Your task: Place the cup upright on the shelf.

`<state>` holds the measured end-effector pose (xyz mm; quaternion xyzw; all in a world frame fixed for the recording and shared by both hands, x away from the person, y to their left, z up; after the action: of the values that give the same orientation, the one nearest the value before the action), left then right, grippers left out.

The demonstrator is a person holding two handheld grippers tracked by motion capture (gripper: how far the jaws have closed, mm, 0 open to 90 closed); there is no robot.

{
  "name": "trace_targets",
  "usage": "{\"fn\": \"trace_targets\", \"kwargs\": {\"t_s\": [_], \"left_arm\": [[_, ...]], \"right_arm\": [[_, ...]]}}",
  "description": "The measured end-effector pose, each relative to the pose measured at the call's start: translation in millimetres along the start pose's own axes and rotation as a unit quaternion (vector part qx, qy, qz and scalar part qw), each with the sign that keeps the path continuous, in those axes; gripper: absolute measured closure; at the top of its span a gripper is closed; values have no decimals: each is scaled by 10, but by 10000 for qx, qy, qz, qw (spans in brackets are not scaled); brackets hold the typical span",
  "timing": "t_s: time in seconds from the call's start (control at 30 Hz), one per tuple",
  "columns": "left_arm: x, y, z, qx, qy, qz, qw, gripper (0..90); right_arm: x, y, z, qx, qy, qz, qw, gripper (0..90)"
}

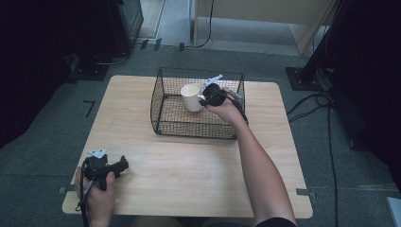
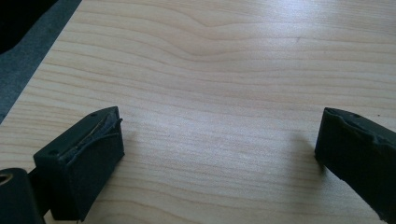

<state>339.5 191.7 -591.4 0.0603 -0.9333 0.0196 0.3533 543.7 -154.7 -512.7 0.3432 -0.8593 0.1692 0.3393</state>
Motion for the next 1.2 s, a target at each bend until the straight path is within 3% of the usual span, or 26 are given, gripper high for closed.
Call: {"fn": "trace_targets", "kwargs": {"t_s": [0.4,0.63,0.9,1.03,1.2], "left_arm": [[0,0,0,1,2,1,10000,12],[0,0,0,0,1,1,10000,13],[0,0,0,1,-1,1,10000,13],[0,0,0,-2,1,0,10000,13],[0,0,0,1,1,1,10000,13]], "right_arm": [[-15,9,90,-20,255,61,9997,763],[-26,77,89,-171,264,-213,9993,683],[35,91,-14,-308,63,-148,9994,422],[103,76,-68,-343,-19,59,9994,312],[218,97,-129,-392,-105,130,9991,167]]}}
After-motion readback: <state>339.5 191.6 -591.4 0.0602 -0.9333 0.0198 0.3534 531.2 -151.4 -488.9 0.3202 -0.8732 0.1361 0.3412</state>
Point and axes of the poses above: each handheld gripper's, and its own axes: x roughly backward along the jaws, z roughly out of its underside, y roughly to its left, the point moved 10 cm from there along -x, roughly forward along the jaws, and after that the axes turned 5 degrees about -y, right-handed, at the moved point
